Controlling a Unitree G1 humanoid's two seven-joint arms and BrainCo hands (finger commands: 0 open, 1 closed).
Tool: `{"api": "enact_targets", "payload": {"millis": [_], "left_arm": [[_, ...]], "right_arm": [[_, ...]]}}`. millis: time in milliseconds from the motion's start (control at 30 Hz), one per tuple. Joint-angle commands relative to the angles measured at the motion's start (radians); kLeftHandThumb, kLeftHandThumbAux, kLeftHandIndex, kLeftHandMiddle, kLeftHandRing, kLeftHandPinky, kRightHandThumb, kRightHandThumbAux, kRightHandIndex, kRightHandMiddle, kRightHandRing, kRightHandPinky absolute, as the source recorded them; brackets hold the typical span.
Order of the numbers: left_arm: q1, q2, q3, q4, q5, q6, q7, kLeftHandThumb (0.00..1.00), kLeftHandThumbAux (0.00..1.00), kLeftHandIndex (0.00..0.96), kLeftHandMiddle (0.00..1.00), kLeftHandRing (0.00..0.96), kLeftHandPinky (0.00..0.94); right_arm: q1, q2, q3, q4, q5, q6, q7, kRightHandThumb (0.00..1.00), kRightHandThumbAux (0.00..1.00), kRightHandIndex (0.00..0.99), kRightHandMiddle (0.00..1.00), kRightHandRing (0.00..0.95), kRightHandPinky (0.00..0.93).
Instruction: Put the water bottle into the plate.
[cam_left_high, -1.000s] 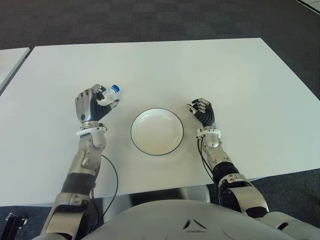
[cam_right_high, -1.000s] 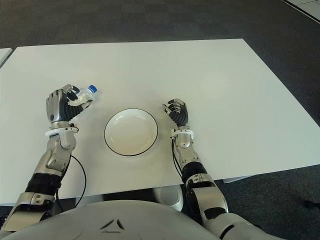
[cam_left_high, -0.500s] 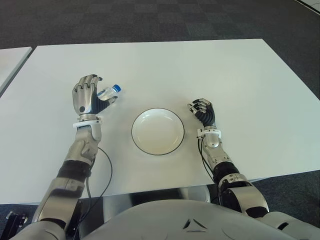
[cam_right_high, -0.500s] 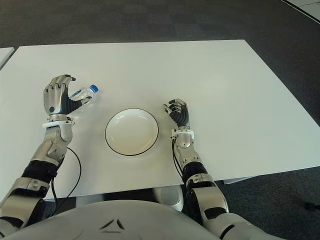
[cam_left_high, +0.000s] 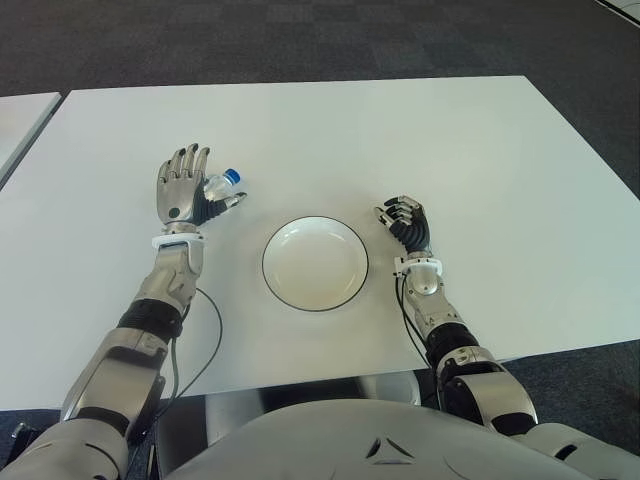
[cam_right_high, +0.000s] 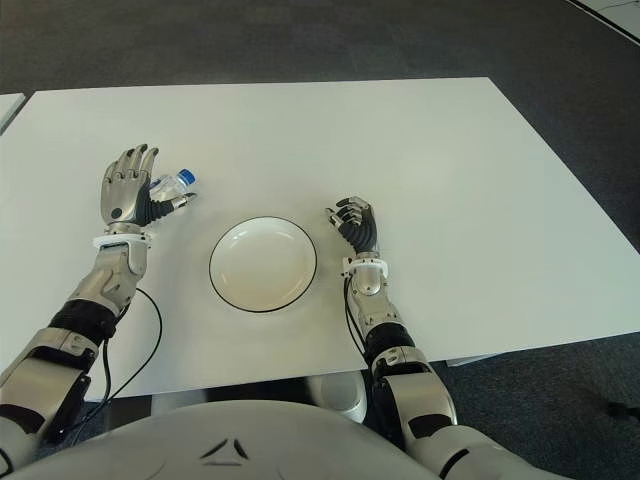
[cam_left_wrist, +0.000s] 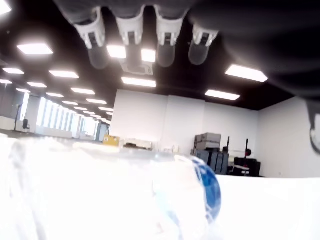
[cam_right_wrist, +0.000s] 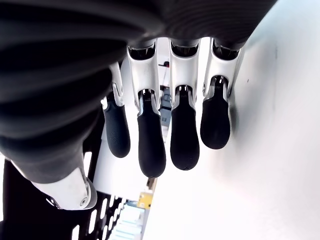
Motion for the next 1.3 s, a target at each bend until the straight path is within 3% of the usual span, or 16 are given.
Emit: {"api": "enact_targets", "payload": {"millis": [33,300,667,1300], "left_arm": [[-0.037,0.004,-0.044,0.04,0.012,0.051,-0.073,0.574,0.28,0.0,0.0,0.0,0.0],[-0.152,-0.018,-0.106,0.31,-0.019,-0.01,-0.069,0.518,0.214,0.0,0.0,0.0,0.0],[-0.174,-0.009,-0.158,0.339,-0.055,-0.062,-0.16,0.533,0.238,0.0,0.0,0.0,0.0],[-0.191,-0.01,-0.218,0.46,-0.083,-0.153,-0.241,0.6,0.418,0.0,0.0,0.0,0.0]], "right_arm": [[0.017,0.003,0.003,0.016,-0.002,0.013,0.0,0.707,0.728,0.431,0.612,0.62,0.627],[0.016,0.005,0.005,0.018,-0.002,0.007,-0.002,0.707,0.727,0.432,0.62,0.63,0.647],[0.02,0.005,0.006,0.008,-0.003,0.012,-0.001,0.707,0.727,0.432,0.63,0.638,0.649],[0.024,0.007,0.006,0.003,0.0,0.007,0.002,0.708,0.727,0.432,0.635,0.645,0.652]]}}
